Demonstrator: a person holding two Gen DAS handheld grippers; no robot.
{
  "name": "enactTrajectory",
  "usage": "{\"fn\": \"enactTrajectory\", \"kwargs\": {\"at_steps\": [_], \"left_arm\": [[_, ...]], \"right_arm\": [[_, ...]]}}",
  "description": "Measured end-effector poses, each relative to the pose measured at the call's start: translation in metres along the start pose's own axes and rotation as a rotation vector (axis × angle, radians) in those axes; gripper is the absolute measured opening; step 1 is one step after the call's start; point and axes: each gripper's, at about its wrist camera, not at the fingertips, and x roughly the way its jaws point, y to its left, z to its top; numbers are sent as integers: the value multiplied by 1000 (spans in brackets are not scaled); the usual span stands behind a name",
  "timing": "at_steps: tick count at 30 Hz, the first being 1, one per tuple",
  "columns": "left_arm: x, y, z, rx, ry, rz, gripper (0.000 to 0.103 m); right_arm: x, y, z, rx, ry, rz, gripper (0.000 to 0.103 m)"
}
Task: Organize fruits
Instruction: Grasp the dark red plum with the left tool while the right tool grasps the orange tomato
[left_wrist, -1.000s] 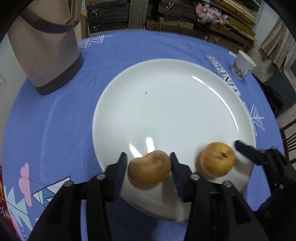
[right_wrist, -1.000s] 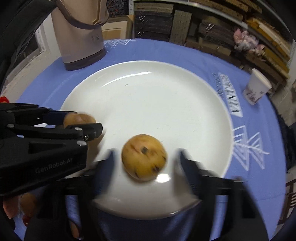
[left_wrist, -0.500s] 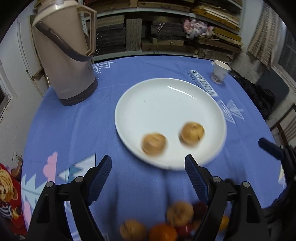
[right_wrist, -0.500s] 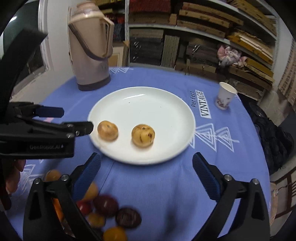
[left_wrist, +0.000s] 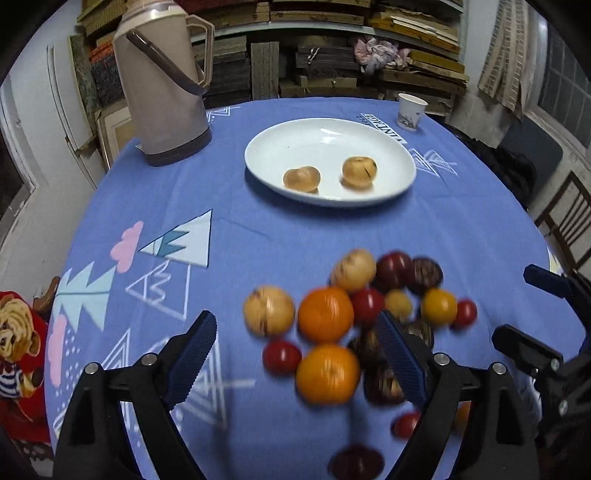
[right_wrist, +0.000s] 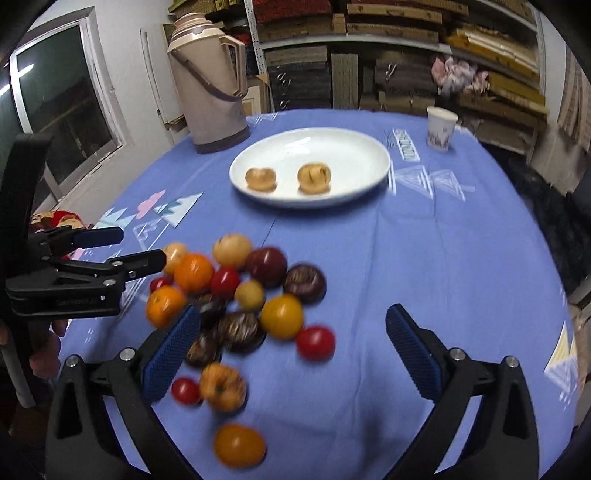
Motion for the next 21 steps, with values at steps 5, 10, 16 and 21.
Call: {"fn": "enactTrajectory", "kwargs": {"at_steps": [5,10,16,21], "left_arm": [[-8,-3,-39,4,38,-29,94],[-2,-11,-69,31,97,-16,94],[1,-23,-87,73,113,-7,94],[7,-28,-91,82,132,-22,94]], "right_arm": [[-4,22,-37,-122,87,19,99],[2,36,-62,-211,135,-7,99],[15,53,-75,-296,157,-34,96],[30,57,-78,-300,195,-43,58]]}}
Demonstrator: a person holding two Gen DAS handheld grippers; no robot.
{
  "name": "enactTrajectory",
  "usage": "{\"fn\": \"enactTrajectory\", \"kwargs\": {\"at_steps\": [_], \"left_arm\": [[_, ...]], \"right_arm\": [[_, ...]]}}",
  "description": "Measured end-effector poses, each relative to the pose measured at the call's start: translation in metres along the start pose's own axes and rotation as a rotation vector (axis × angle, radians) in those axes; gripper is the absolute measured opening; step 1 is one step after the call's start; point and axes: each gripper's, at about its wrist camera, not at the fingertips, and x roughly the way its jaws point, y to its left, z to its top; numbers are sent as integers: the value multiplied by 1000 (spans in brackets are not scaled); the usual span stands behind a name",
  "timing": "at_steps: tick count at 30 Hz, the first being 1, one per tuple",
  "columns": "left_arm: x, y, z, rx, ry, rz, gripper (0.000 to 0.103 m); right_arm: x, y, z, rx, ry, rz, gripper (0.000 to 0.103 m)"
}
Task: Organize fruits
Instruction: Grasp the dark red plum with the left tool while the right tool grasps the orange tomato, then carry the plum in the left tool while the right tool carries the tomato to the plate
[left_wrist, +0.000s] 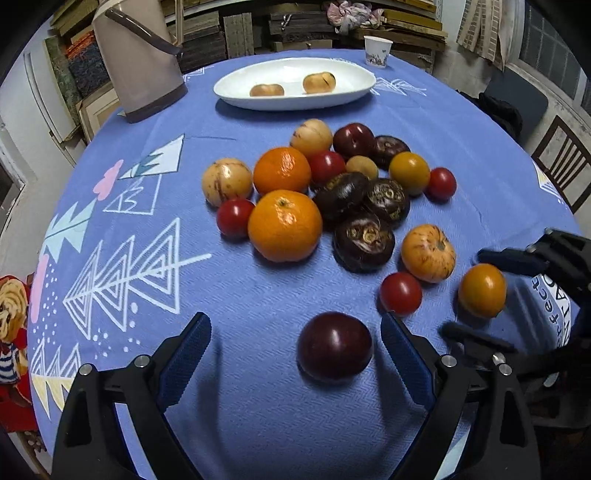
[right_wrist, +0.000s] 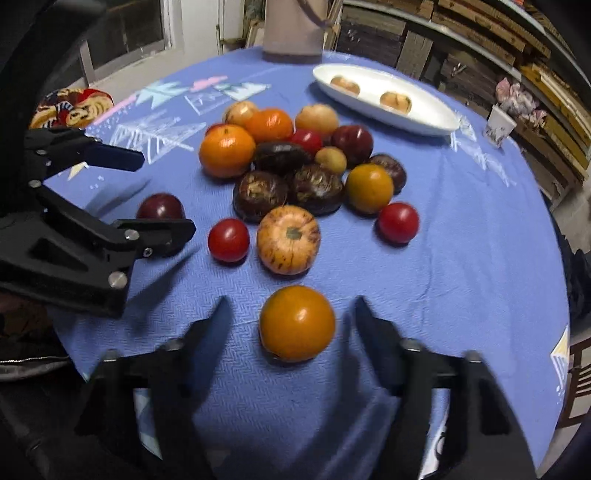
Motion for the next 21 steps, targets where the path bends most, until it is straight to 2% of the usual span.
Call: {"fn": "enactTrajectory", "kwargs": {"at_steps": [3,4,5,6,7,9,10,12,21], "left_arm": [[4,0,-2,-8,11,-6,94],[5,1,-2,-11,16,-11,94],[7,0,-2,-13,21,-17,92],[8,0,-2,-15,26,-19,88],[9,-1,-2,-15,32,-24,85],[11,-2,-3,-11,47,-45,65],[10,-3,-4,-4,37,-46,62],[6,-8,-5,17,25,-66,40],[-2,-6,-5,10,-4,-79,39]], "right_arm": [[-1,1,0,-3,-10,-13,57],[0,1,1,-1,-10,-11,52],[0,0,2,5,-10,0,42],[0,-1,3,9,-9,5,38],[0,-1,3,10,-8,8,38],[-1,-1,2,8,-6,8,38],[-1,-1,1,10,-5,13,38],[-2,-3,-1,18,-6,22,38],[-12,-9,-1,48,-35,28,38]]}}
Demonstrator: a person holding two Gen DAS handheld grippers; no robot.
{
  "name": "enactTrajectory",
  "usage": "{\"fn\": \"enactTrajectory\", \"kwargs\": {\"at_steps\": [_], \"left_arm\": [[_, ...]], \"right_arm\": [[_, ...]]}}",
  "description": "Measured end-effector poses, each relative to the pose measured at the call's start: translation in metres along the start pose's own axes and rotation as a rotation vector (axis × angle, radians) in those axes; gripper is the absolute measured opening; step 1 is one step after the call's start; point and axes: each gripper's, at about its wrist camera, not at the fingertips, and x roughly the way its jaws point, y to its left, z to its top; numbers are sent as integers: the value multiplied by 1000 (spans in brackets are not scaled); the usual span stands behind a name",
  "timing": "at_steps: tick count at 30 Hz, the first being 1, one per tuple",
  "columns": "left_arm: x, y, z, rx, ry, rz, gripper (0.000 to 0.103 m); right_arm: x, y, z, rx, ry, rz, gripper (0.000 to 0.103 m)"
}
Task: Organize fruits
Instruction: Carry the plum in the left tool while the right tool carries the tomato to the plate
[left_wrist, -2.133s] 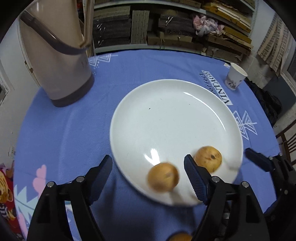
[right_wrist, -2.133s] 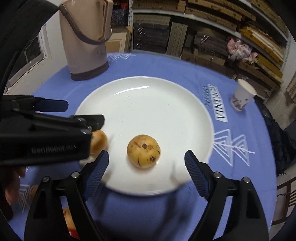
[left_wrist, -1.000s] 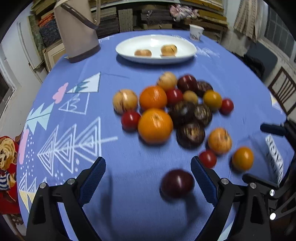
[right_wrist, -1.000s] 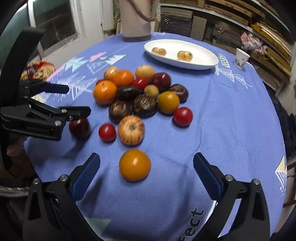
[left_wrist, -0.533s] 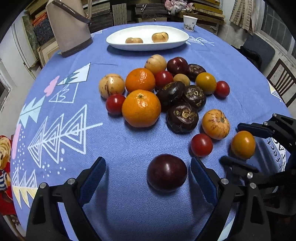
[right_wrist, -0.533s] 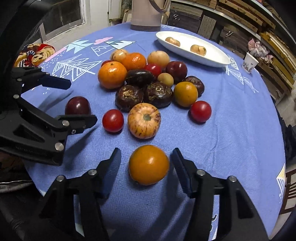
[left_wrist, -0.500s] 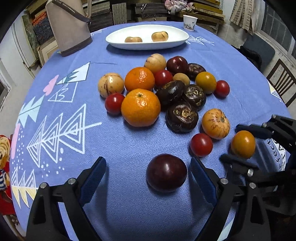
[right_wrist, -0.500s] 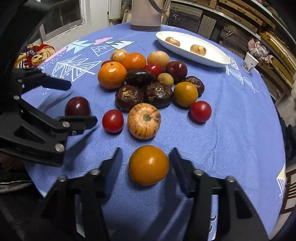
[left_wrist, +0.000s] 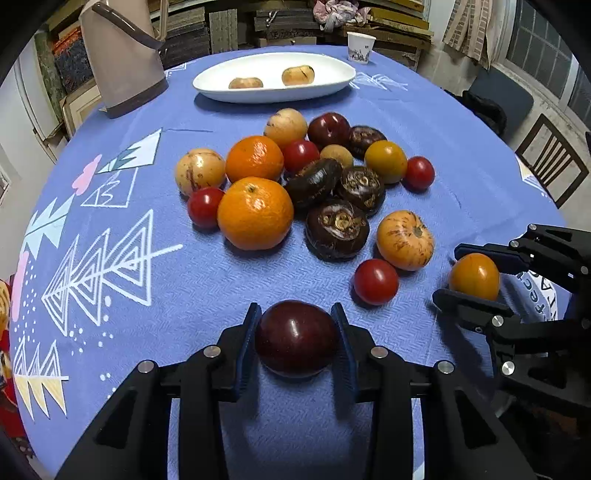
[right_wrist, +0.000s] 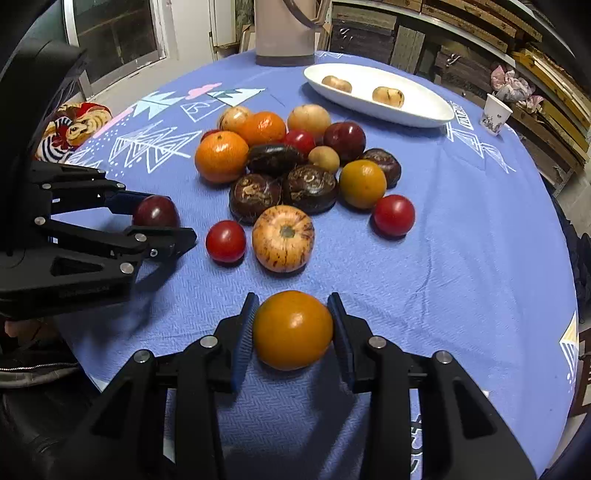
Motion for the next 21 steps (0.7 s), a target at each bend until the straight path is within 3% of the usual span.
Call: {"fn": "enactTrajectory", "kwargs": {"at_steps": [11,21], "left_arm": [[-21,13,23,-14,-50,6,39],[-31,42,93,-101,-119,57,39]], "right_arm": [[-20,-13,23,20,-62,-7,38],[-35,-41,76,44,-145,-23,38]]}}
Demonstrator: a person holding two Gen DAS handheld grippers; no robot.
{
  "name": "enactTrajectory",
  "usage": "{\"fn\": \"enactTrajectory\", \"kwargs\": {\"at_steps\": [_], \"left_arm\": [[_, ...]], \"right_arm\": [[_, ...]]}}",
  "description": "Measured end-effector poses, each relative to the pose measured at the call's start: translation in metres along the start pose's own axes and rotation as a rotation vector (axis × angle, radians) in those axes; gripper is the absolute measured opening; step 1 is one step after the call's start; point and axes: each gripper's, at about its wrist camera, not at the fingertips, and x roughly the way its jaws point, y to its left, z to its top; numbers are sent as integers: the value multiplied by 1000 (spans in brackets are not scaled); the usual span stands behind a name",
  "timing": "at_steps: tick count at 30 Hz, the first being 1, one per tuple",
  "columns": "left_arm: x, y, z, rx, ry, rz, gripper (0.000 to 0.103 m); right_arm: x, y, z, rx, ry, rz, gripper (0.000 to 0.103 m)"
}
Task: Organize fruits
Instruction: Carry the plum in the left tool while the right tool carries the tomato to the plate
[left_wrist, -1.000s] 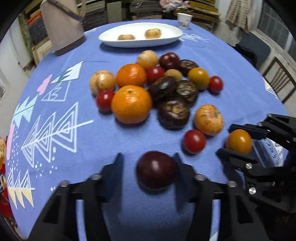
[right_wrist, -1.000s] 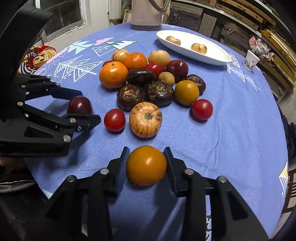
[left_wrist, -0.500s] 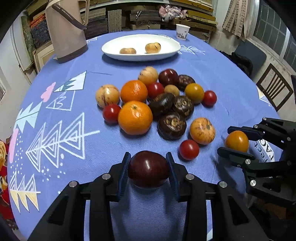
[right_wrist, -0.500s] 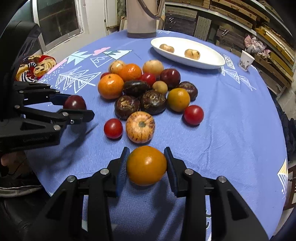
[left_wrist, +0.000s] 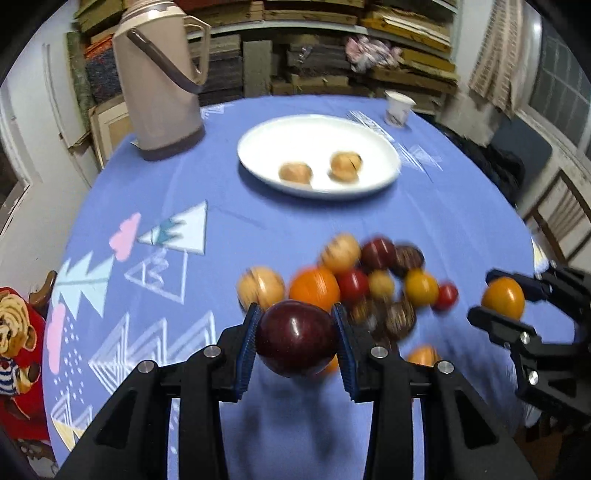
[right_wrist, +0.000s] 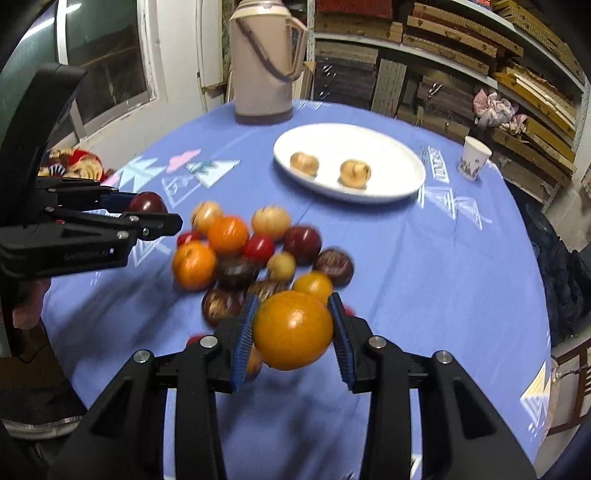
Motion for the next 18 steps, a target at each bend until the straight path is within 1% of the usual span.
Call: {"fn": "enactTrajectory", "kwargs": {"at_steps": [3,8,18], "left_arm": [[9,3,24,-7,-11,24,39],[28,7,61,-27,-4,36,39],[73,12,113,-49,23,39,39]], "right_arm": [[6,-10,19,15,-12,-4,38],[26,-27,49,40,-14,-16,38],[82,-53,101,50,4,-34,38]]}}
